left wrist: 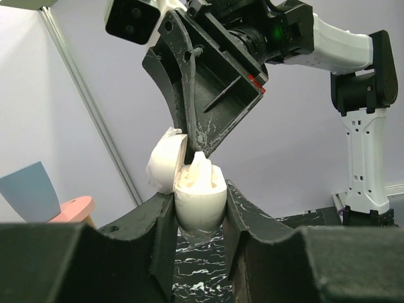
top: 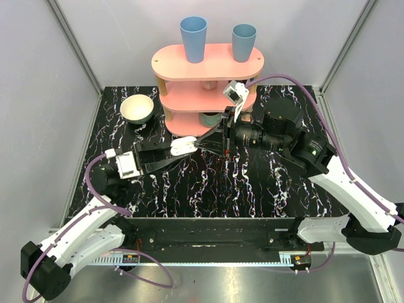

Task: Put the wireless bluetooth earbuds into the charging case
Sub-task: Adjust the earbuds in the charging case, then close the charging case with the earbuds, then place the charging case with the earbuds at the center of the board.

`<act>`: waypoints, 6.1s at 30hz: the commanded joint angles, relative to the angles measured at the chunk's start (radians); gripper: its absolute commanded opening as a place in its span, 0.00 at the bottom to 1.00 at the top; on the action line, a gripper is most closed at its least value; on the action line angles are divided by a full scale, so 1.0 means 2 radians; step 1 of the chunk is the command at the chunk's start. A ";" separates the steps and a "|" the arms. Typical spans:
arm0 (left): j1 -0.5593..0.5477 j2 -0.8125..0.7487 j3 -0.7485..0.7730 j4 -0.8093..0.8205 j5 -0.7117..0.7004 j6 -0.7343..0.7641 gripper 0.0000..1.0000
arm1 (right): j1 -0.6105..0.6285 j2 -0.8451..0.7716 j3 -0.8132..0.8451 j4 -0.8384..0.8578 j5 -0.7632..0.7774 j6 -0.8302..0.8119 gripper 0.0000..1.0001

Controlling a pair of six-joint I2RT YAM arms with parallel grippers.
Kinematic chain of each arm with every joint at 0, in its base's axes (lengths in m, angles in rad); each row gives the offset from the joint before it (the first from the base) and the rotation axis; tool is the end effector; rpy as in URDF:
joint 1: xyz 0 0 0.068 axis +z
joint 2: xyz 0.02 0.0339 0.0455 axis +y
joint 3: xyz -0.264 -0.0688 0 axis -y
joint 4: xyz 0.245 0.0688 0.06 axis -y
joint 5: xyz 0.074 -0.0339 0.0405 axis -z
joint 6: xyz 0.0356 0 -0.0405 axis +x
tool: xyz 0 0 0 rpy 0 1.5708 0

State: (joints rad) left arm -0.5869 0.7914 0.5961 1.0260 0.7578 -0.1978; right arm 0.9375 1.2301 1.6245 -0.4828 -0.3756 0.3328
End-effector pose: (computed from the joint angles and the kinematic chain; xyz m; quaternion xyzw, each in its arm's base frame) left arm 0.1145 -0.1055 0.3863 0.4033 0.2630 -0.4548 0.7492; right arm 0.1325 0.2025 0.5024 -0.3361 0.6543 0.5044 0.4522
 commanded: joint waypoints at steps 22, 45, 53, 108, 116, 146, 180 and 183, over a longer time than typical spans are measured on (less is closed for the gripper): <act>-0.003 0.000 0.003 -0.015 -0.043 0.021 0.00 | 0.014 -0.005 0.006 0.029 -0.030 -0.004 0.29; -0.004 0.007 0.016 0.003 0.002 -0.005 0.00 | 0.019 0.027 -0.001 0.042 0.014 -0.009 0.28; -0.004 0.005 0.012 -0.005 -0.020 -0.003 0.00 | 0.020 0.020 -0.006 0.048 -0.016 -0.008 0.28; -0.004 0.044 0.058 -0.075 -0.047 -0.099 0.00 | 0.027 0.020 -0.038 0.015 0.156 0.030 0.33; -0.005 0.034 0.071 -0.215 -0.087 -0.035 0.00 | 0.025 -0.035 -0.080 0.023 0.391 0.061 0.74; -0.003 0.311 0.048 -0.205 -0.115 -0.318 0.00 | 0.006 -0.133 -0.174 0.004 0.455 0.130 0.86; 0.067 0.543 0.042 -0.123 -0.089 -0.354 0.13 | -0.005 -0.106 -0.170 -0.009 0.439 0.144 0.90; 0.073 0.540 0.040 -0.144 -0.097 -0.347 0.18 | -0.008 -0.101 -0.167 -0.009 0.429 0.144 0.90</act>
State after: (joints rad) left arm -0.4603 1.8851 0.6647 0.7341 0.5488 -0.9176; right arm 0.9363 1.0206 1.2446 -0.5079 0.5037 0.6086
